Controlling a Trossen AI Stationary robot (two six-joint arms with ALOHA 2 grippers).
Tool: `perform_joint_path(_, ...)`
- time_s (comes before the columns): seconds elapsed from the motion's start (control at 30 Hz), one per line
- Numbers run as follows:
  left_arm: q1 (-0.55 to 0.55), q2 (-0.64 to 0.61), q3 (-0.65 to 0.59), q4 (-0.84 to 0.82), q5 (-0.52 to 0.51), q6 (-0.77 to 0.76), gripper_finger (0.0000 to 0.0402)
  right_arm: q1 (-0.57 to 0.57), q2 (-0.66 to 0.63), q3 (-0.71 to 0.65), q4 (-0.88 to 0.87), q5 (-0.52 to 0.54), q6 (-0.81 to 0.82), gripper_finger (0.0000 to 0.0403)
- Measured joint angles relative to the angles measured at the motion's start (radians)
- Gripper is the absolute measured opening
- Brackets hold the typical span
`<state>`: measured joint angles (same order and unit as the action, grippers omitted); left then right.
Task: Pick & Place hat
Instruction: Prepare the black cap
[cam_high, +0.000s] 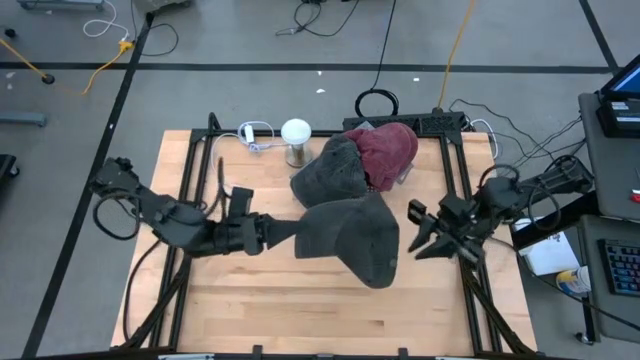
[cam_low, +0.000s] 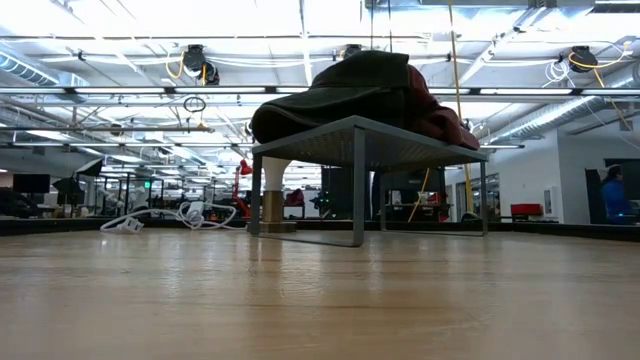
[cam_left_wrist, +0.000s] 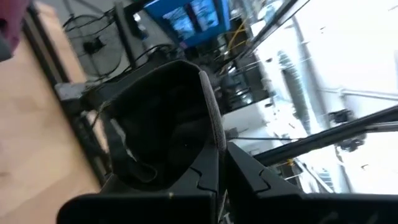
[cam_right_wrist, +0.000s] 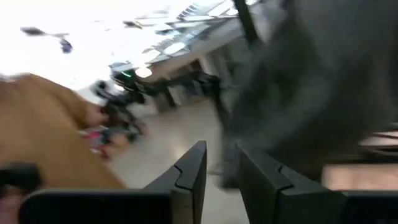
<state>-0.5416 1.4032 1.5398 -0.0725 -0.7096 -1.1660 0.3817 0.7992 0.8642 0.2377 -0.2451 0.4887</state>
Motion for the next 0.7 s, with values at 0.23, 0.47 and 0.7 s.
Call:
perform_joint_path(0.23,-0.037,0.011,0.000,0.112,-0.064,0.072,0.0008,0.000,0.029,0.000,-0.070,0.077,-0.129,0.0057)
perform_joint_path(0.47,-0.033,0.049,0.001,0.127,-0.073,0.016,0.0008,0.000,0.070,0.000,-0.025,0.271,-0.138,0.0038)
perform_joint_path(0.7,0.006,0.100,0.000,0.127,-0.084,-0.043,0.0008,0.002,0.170,0.000,0.271,0.143,-0.049,0.0018)
